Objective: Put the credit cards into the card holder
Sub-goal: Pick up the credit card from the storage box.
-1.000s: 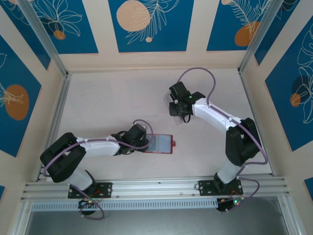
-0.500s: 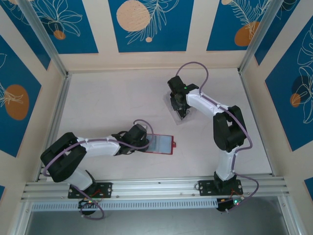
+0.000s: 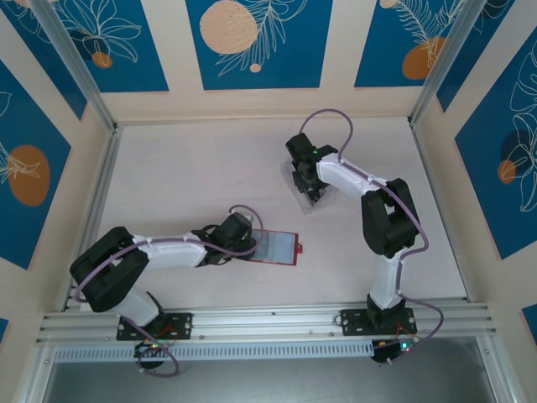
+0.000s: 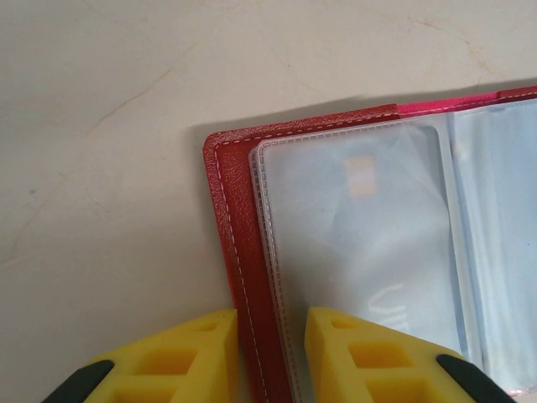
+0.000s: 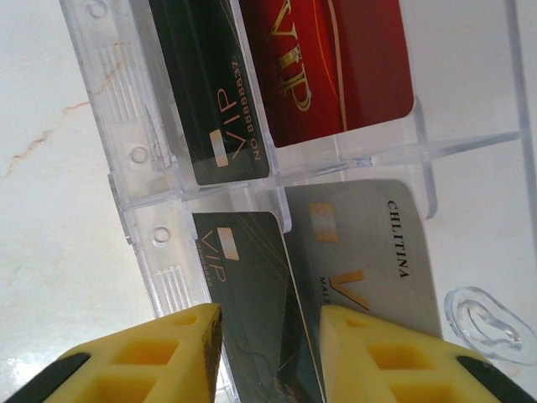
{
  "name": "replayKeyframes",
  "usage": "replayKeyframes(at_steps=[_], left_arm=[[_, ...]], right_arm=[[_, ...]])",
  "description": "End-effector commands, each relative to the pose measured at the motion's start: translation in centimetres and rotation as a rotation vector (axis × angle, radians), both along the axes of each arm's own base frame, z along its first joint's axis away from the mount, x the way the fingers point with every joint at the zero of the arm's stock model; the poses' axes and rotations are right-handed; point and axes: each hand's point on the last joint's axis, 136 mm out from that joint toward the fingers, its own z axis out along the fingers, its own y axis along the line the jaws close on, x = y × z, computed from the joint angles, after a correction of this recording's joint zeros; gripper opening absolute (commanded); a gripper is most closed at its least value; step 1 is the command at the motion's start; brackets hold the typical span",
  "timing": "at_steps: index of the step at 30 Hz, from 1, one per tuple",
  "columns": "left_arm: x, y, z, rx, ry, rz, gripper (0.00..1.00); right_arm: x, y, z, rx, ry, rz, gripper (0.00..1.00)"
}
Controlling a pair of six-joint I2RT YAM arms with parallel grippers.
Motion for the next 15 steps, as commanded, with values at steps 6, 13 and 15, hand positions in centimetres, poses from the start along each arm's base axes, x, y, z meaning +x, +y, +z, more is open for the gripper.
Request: replayKeyframes(at_steps=[6,13,15], left_arm=[[-2.49,-0.17,-2.51,0.032,0.103,-0.048,0.27],[-2.55,-0.06,-2.66,0.036,0.106,-0.046,0.27],[-2.6,-0.03,-2.74,0.036,0.108,-0.046,0.27]], right_arm=[[-0.18,0.63,0.15,-0.014,0.003,0.03,0.32],[-0.39,0.84,0.45,-0.018,0.001,0.041,0.29],[-0.49,0.95,0.38,-0.015,0.006,0.044,0.28]])
